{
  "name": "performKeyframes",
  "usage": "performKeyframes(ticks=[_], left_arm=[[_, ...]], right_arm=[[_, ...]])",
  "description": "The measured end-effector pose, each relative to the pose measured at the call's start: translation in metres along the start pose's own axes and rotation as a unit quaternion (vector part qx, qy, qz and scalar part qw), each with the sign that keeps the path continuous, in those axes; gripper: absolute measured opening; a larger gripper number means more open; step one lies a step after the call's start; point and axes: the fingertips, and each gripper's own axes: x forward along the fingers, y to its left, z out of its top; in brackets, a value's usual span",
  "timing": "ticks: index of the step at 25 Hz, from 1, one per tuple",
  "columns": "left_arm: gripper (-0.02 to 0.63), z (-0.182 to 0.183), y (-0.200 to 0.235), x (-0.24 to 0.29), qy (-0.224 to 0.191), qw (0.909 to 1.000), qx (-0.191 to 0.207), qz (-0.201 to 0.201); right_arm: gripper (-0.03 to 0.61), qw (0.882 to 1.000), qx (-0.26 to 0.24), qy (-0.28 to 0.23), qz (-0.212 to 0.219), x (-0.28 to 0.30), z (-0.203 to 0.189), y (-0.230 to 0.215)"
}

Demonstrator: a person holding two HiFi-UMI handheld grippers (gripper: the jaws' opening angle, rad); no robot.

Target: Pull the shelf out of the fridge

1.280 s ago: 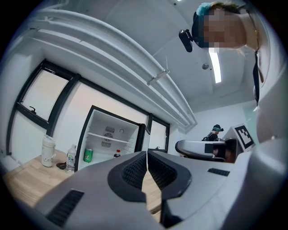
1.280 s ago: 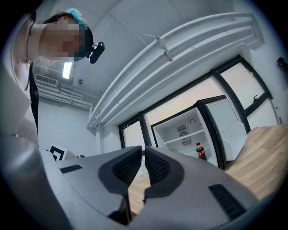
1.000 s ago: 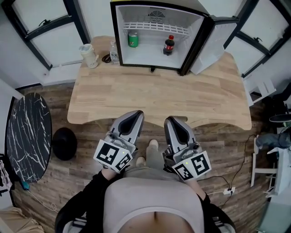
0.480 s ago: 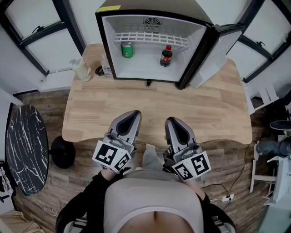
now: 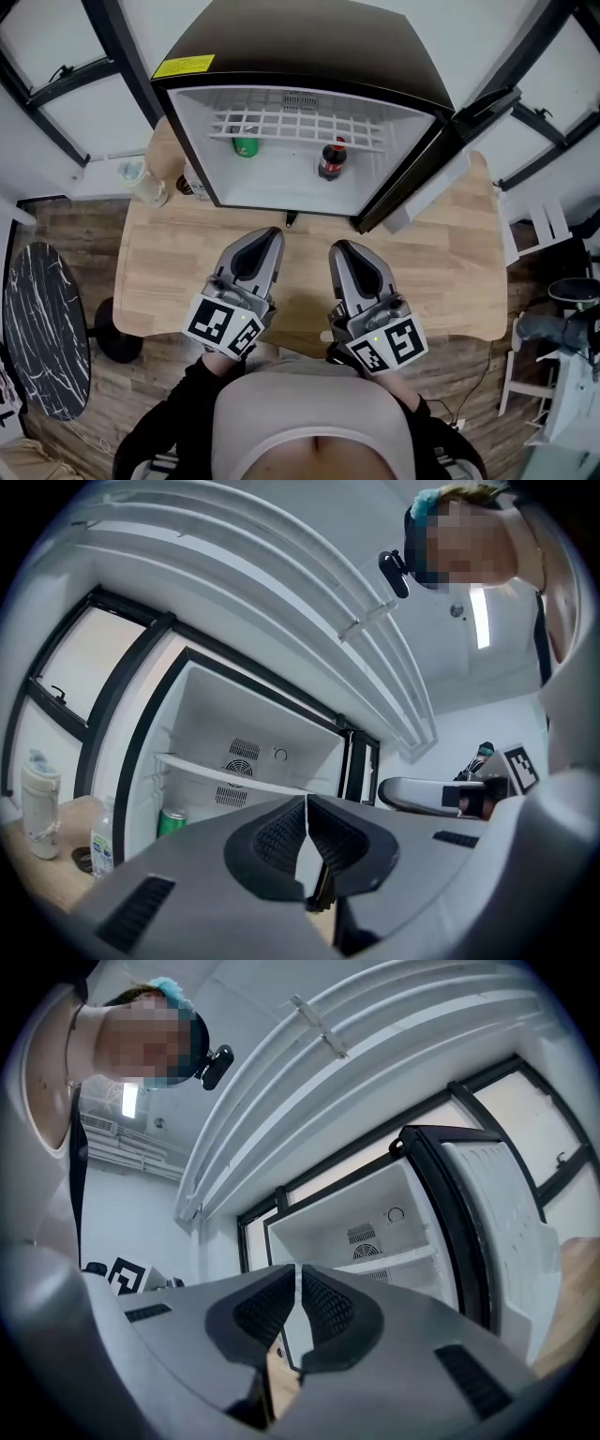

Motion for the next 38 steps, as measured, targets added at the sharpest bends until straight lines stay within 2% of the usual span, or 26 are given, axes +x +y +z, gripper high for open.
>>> performKeyframes(ticks=[5, 9, 15, 20, 24, 25, 26, 27, 28, 32, 38], left_arm=[[0.012, 0.003, 0.015, 0.029, 0.004, 1.0, -0.002, -0.001], [0.012, -0.001, 0.03, 0.035, 0.017, 0.9996, -0.017, -0.014], [0.012, 0.002, 0.039, 0.046, 0.017, 0.9994, -0.01, -0.028], [0.012, -0.005, 0.052, 0.057, 0.009, 0.9992, -0.037, -0.016], [0.018, -0.001, 0.064, 0.065, -0.012, 0.998, -0.063, -0.003], [0.056, -0.001, 0.066, 0.068, -0.013, 0.9976, -0.067, -0.002], [0.141, -0.002, 0.068, 0.071, -0.013, 0.9971, -0.075, -0.003], [0.21, -0.003, 0.07, 0.074, -0.012, 0.9963, -0.085, -0.005], [0.233, -0.004, 0.073, 0.078, -0.012, 0.9953, -0.096, -0.006], [0.252, -0.007, 0.084, 0.091, -0.01, 0.9929, -0.119, 0.0], [0.252, -0.013, 0.101, 0.106, -0.009, 0.989, -0.147, 0.012]], right_arm=[[0.043, 1.0, -0.002, 0.001, 0.014, 0.03, 0.002, -0.012], [0.043, 1.0, -0.017, 0.016, -0.001, 0.044, -0.008, -0.012], [0.043, 0.999, -0.029, 0.024, -0.013, 0.056, -0.018, -0.02], [0.043, 0.999, -0.005, 0.025, -0.029, 0.07, -0.026, -0.037], [0.046, 0.998, 0.029, 0.004, -0.056, 0.08, -0.024, -0.057], [0.097, 0.997, 0.043, 0.0, -0.061, 0.083, -0.024, -0.062], [0.197, 0.996, 0.058, -0.003, -0.064, 0.086, -0.024, -0.066], [0.209, 0.995, 0.074, -0.005, -0.067, 0.089, -0.025, -0.071], [0.209, 0.994, 0.086, -0.007, -0.071, 0.092, -0.026, -0.076], [0.246, 0.989, 0.119, -0.01, -0.09, 0.106, -0.031, -0.095], [0.258, 0.982, 0.159, -0.013, -0.103, 0.124, -0.038, -0.114]])
